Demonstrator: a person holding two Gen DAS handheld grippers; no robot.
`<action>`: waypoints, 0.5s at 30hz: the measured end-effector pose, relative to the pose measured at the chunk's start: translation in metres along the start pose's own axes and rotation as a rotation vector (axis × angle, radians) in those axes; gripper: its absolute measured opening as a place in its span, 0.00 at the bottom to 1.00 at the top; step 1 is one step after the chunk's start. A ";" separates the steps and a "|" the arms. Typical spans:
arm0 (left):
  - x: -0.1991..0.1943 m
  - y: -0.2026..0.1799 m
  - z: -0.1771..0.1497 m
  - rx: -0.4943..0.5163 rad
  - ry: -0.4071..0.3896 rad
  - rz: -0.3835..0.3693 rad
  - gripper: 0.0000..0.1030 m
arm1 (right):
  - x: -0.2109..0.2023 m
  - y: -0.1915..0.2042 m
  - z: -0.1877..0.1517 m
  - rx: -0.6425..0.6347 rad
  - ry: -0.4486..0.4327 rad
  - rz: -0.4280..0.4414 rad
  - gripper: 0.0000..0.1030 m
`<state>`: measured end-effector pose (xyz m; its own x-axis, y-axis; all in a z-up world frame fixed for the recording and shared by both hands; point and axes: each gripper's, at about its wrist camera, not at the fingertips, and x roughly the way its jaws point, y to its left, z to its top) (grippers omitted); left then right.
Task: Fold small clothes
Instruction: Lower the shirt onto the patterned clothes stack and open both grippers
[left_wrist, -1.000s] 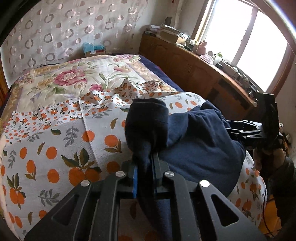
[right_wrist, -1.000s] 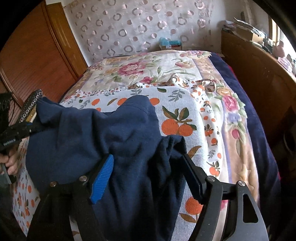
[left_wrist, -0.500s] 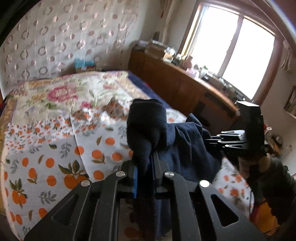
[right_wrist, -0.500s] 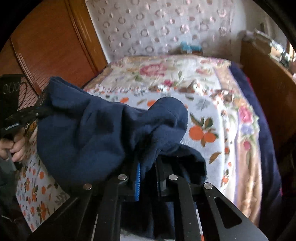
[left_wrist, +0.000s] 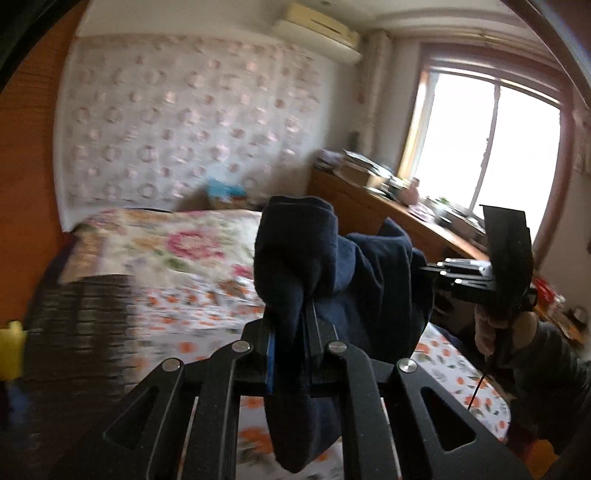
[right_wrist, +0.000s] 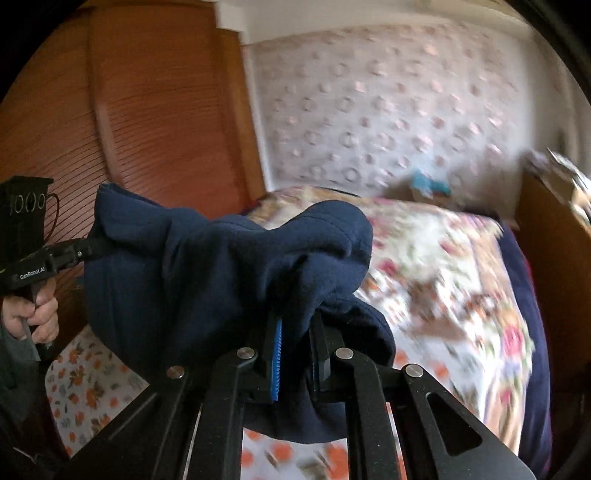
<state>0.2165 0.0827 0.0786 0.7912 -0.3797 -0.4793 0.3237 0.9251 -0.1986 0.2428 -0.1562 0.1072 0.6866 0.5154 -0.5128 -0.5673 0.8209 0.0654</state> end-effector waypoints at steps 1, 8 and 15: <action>-0.013 0.012 -0.001 -0.007 -0.013 0.044 0.11 | 0.011 0.013 0.013 -0.040 0.001 0.021 0.11; -0.065 0.080 -0.032 -0.094 -0.028 0.264 0.11 | 0.096 0.087 0.095 -0.272 0.036 0.115 0.11; -0.086 0.120 -0.077 -0.225 -0.011 0.376 0.11 | 0.183 0.154 0.141 -0.441 0.076 0.163 0.11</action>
<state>0.1474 0.2266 0.0306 0.8382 -0.0155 -0.5452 -0.1083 0.9750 -0.1942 0.3451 0.0986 0.1440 0.5466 0.5958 -0.5885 -0.8151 0.5398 -0.2105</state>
